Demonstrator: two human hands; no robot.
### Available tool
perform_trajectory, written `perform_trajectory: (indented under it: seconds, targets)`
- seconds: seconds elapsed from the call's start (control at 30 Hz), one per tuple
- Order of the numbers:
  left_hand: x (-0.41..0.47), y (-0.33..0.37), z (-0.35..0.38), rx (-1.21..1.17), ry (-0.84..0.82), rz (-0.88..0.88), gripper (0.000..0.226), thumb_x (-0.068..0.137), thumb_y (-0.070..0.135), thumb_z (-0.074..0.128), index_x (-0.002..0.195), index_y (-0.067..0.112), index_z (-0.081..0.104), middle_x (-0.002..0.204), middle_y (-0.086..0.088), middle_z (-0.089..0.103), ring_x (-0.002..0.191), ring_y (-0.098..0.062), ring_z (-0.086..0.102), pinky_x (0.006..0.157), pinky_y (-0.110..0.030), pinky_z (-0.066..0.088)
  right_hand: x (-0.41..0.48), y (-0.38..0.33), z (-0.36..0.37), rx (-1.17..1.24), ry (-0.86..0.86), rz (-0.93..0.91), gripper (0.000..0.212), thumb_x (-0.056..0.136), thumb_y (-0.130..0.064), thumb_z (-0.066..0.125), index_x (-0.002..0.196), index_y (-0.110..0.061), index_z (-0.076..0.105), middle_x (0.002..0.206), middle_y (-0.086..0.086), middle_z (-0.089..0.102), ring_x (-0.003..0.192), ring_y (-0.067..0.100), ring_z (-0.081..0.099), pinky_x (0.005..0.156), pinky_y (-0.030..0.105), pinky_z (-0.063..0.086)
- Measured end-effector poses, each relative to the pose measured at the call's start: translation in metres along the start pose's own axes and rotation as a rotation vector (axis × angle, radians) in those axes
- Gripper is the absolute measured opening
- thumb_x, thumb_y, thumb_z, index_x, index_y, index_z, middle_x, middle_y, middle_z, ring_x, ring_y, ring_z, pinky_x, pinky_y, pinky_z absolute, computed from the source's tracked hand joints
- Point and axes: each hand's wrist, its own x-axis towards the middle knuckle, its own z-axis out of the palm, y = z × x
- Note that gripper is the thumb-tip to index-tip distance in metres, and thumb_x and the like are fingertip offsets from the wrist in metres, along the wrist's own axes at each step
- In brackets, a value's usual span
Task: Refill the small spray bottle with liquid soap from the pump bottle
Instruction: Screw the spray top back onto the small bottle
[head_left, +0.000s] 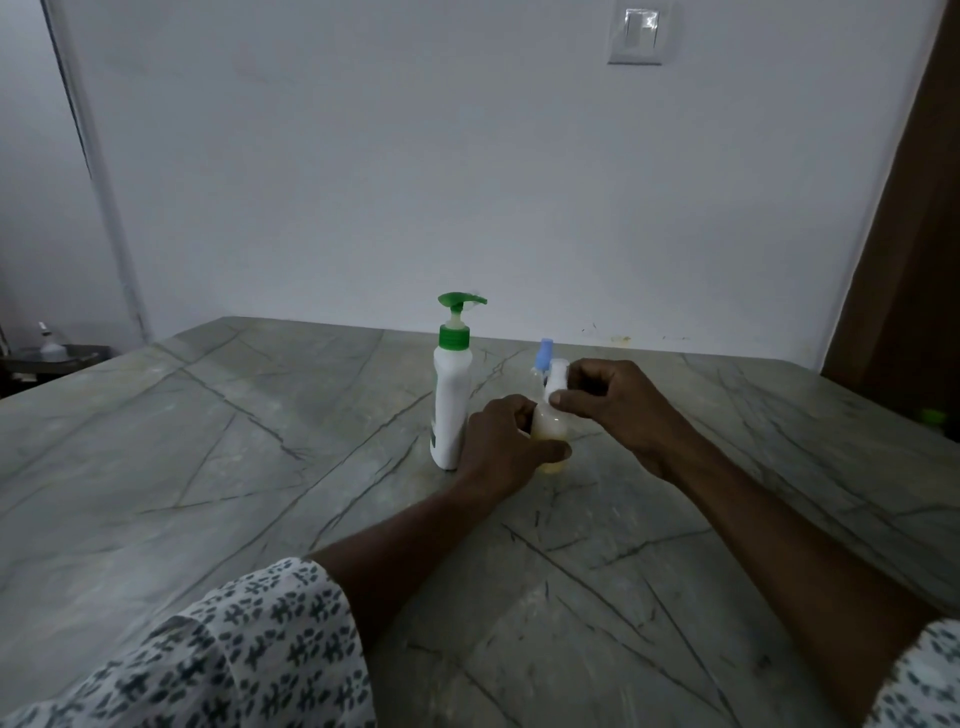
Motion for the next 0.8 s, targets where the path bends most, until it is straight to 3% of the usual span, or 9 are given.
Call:
perform_trajectory:
  seconds: [0.07, 0.17, 0.27, 0.37, 0.5, 0.63, 0.7, 0.8]
  targets:
    - [0.000, 0.001, 0.000, 0.017, 0.015, 0.006, 0.044, 0.071, 0.034, 0.088, 0.106, 0.018, 0.067, 0.090, 0.011, 0.064, 0.069, 0.005, 0.053, 0.058, -0.010, 0.036, 0.000, 0.001, 0.010, -0.088, 0.078, 0.012, 0.022, 0.075, -0.032, 0.079, 0.068, -0.023, 0.059, 0.068, -0.005, 0.062, 0.062, 0.008, 0.055, 0.061, 0.032, 0.047]
    - [0.000, 0.002, 0.000, 0.026, 0.024, 0.007, 0.044, 0.070, 0.034, 0.088, 0.105, 0.017, 0.067, 0.089, 0.010, 0.064, 0.068, 0.003, 0.053, 0.056, -0.012, 0.035, 0.000, 0.001, 0.012, -0.178, 0.111, 0.056, 0.038, 0.070, -0.044, 0.080, 0.080, -0.013, 0.061, 0.083, 0.004, 0.069, 0.076, 0.020, 0.065, 0.068, 0.039, 0.053]
    - [0.000, 0.002, 0.000, 0.018, 0.014, 0.001, 0.045, 0.070, 0.034, 0.088, 0.107, 0.018, 0.067, 0.093, 0.010, 0.065, 0.070, 0.005, 0.053, 0.059, -0.010, 0.036, -0.001, 0.001, 0.004, -0.034, 0.011, 0.065, 0.025, 0.080, -0.030, 0.073, 0.099, -0.014, 0.068, 0.097, 0.003, 0.071, 0.091, 0.020, 0.068, 0.084, 0.044, 0.056]
    - [-0.001, 0.002, 0.000, 0.012, 0.013, -0.001, 0.044, 0.070, 0.033, 0.088, 0.106, 0.018, 0.067, 0.092, 0.010, 0.064, 0.070, 0.005, 0.053, 0.059, -0.010, 0.035, -0.003, 0.002, 0.002, -0.019, -0.001, 0.041, 0.025, 0.082, -0.016, 0.071, 0.107, -0.012, 0.070, 0.099, 0.003, 0.072, 0.094, 0.020, 0.068, 0.086, 0.040, 0.056]
    - [-0.001, 0.003, 0.000, 0.012, 0.014, -0.008, 0.045, 0.070, 0.033, 0.088, 0.106, 0.016, 0.067, 0.098, 0.004, 0.070, 0.074, -0.001, 0.056, 0.060, -0.013, 0.038, 0.000, 0.003, 0.010, -0.065, 0.116, 0.046, 0.026, 0.074, -0.024, 0.080, 0.093, -0.010, 0.071, 0.090, 0.005, 0.071, 0.084, 0.022, 0.067, 0.073, 0.037, 0.054]
    - [-0.001, 0.004, 0.000, 0.022, 0.020, -0.012, 0.048, 0.070, 0.034, 0.088, 0.109, 0.015, 0.067, 0.101, 0.002, 0.070, 0.078, -0.005, 0.058, 0.060, -0.013, 0.038, 0.001, 0.003, 0.017, -0.124, 0.208, 0.037, 0.031, 0.067, -0.037, 0.083, 0.069, -0.016, 0.060, 0.075, 0.002, 0.066, 0.068, 0.013, 0.060, 0.060, 0.029, 0.047]
    - [-0.002, 0.004, 0.000, 0.021, 0.017, -0.016, 0.050, 0.070, 0.035, 0.088, 0.110, 0.016, 0.066, 0.103, 0.002, 0.070, 0.081, -0.007, 0.059, 0.061, -0.012, 0.039, 0.001, 0.003, 0.009, -0.064, 0.131, 0.065, 0.029, 0.067, -0.038, 0.083, 0.075, -0.017, 0.065, 0.078, 0.000, 0.069, 0.070, 0.012, 0.063, 0.065, 0.030, 0.051]
    - [-0.002, 0.003, 0.000, 0.015, 0.014, -0.015, 0.048, 0.070, 0.034, 0.088, 0.109, 0.017, 0.066, 0.102, 0.003, 0.070, 0.077, -0.003, 0.056, 0.061, -0.013, 0.039, 0.000, 0.005, -0.003, 0.050, -0.029, 0.085, 0.030, 0.078, -0.021, 0.076, 0.107, -0.017, 0.069, 0.099, 0.002, 0.074, 0.093, 0.016, 0.069, 0.088, 0.041, 0.055]
